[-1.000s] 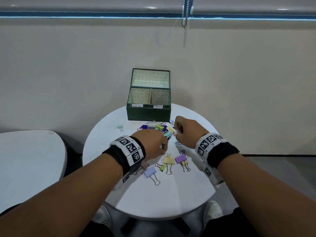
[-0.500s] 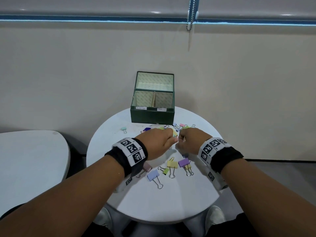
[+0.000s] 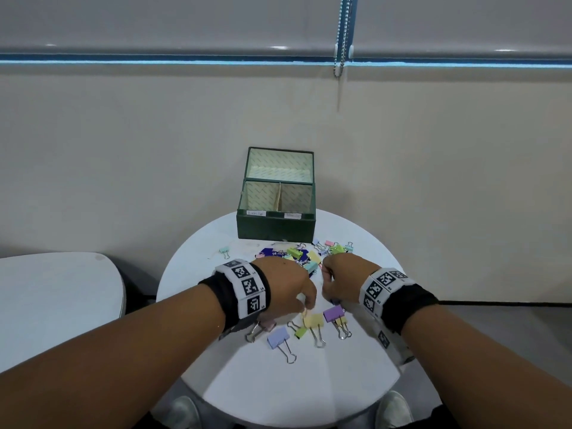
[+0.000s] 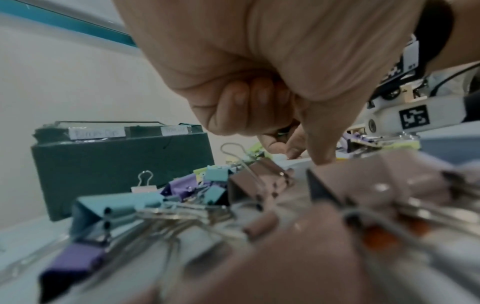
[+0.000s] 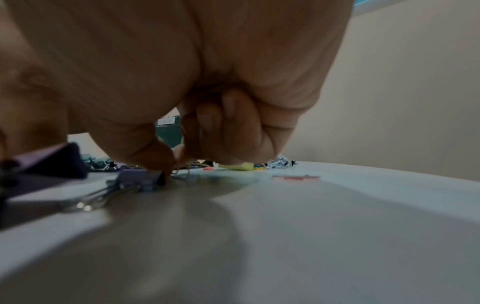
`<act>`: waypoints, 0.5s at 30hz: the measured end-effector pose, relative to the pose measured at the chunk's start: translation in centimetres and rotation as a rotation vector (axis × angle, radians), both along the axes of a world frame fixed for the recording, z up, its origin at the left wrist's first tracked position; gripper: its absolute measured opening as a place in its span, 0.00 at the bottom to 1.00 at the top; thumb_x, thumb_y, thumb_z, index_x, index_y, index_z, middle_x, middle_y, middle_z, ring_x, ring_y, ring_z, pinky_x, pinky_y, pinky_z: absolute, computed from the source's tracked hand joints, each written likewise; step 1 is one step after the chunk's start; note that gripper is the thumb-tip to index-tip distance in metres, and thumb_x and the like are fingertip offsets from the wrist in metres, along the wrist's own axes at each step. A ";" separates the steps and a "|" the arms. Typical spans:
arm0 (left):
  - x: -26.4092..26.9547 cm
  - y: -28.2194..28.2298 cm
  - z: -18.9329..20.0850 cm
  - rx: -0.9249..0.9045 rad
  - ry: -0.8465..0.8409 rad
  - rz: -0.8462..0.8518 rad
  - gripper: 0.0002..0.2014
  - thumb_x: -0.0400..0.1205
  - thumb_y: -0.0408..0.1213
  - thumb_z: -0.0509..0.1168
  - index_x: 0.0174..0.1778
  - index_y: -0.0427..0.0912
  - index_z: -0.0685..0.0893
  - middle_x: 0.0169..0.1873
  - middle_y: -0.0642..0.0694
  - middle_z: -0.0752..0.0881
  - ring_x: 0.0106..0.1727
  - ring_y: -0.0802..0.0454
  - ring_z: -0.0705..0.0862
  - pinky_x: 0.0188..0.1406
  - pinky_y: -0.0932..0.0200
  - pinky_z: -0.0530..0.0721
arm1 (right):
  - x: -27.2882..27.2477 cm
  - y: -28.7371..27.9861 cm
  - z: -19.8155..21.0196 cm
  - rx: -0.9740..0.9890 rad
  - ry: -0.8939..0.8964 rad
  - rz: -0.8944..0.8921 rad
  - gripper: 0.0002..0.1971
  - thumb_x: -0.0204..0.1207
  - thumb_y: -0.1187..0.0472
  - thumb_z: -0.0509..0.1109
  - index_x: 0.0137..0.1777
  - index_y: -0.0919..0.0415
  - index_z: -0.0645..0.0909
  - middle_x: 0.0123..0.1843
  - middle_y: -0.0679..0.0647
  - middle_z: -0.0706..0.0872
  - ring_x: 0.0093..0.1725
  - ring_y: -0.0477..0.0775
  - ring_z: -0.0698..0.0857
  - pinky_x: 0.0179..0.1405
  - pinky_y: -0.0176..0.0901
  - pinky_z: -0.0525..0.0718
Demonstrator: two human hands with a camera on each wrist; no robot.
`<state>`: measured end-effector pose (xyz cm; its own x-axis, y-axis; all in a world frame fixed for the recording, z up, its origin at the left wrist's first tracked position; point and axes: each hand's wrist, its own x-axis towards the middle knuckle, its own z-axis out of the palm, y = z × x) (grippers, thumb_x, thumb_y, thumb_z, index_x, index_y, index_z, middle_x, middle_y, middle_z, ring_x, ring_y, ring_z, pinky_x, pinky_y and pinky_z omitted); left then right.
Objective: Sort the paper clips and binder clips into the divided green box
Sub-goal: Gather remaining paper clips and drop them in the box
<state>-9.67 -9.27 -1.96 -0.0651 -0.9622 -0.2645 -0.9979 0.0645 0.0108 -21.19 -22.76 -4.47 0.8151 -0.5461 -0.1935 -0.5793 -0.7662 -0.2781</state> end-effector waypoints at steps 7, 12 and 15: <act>1.4 -0.1 0.0 0.074 -0.085 -0.037 0.02 0.80 0.42 0.62 0.43 0.52 0.79 0.33 0.54 0.80 0.33 0.54 0.77 0.35 0.58 0.81 | 0.3 -2.0 1.8 -0.114 -0.121 0.098 0.06 0.78 0.57 0.63 0.39 0.49 0.74 0.38 0.47 0.84 0.39 0.52 0.80 0.42 0.43 0.81; 4.8 -1.5 2.5 -0.086 0.157 0.235 0.05 0.82 0.42 0.61 0.40 0.51 0.78 0.37 0.53 0.82 0.39 0.51 0.80 0.42 0.54 0.85 | 3.2 -5.7 5.4 -0.201 -0.098 0.008 0.07 0.85 0.56 0.61 0.45 0.52 0.76 0.42 0.48 0.84 0.40 0.50 0.82 0.39 0.42 0.79; 8.2 -3.5 4.3 -0.196 0.248 0.415 0.05 0.84 0.41 0.61 0.43 0.50 0.78 0.39 0.51 0.83 0.38 0.53 0.79 0.39 0.57 0.83 | 5.1 -6.7 6.1 -0.215 -0.095 -0.015 0.06 0.86 0.56 0.62 0.49 0.55 0.77 0.45 0.51 0.84 0.44 0.54 0.82 0.42 0.44 0.78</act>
